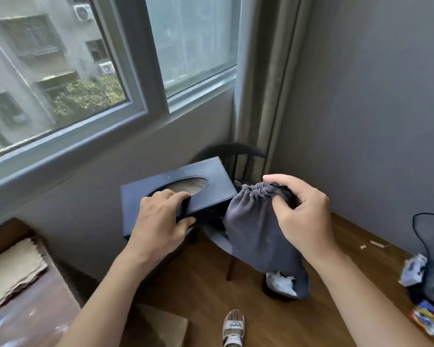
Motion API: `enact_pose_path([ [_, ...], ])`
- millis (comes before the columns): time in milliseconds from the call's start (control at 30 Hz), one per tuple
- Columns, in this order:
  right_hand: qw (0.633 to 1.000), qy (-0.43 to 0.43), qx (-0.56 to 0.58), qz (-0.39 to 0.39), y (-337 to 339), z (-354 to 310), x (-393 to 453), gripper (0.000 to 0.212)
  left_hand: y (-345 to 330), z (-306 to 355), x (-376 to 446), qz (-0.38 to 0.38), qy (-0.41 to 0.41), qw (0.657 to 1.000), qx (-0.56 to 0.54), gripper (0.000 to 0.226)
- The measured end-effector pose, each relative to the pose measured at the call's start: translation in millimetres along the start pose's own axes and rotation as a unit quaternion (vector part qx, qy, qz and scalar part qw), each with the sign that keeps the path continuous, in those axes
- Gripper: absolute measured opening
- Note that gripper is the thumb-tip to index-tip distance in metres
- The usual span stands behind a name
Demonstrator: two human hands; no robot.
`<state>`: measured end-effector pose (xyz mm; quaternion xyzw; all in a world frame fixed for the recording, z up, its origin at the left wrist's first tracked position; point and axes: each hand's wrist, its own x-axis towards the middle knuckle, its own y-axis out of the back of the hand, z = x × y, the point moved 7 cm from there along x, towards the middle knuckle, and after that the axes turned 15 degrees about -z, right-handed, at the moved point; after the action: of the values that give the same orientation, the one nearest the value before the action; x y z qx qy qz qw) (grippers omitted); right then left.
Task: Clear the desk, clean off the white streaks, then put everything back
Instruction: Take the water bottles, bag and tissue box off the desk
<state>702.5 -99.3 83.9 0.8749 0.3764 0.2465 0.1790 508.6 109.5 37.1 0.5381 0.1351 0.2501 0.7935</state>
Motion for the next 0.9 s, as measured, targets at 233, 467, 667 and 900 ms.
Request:
enact_pose_path([
  [233, 0.997, -0.045, -0.056, 0.004, 42, 96, 77, 0.050, -61, 14, 112, -0.002, 0.047, 0.999, -0.013, 0.052],
  [467, 0.996, -0.065, -0.027, -0.062, 66, 213, 161, 0.042, -126, 38, 196, 0.008, 0.122, 0.991, -0.053, 0.052],
  [667, 0.988, -0.072, 0.008, -0.137, 74, 306, 210, 0.042, -203, 85, 255, 0.009, 0.193, 0.980, -0.043, 0.051],
  [900, 0.984, -0.079, -0.008, -0.157, 90, 379, 236, 0.041, -307, 100, 318, -0.012, 0.280, 0.956, -0.080, 0.051],
])
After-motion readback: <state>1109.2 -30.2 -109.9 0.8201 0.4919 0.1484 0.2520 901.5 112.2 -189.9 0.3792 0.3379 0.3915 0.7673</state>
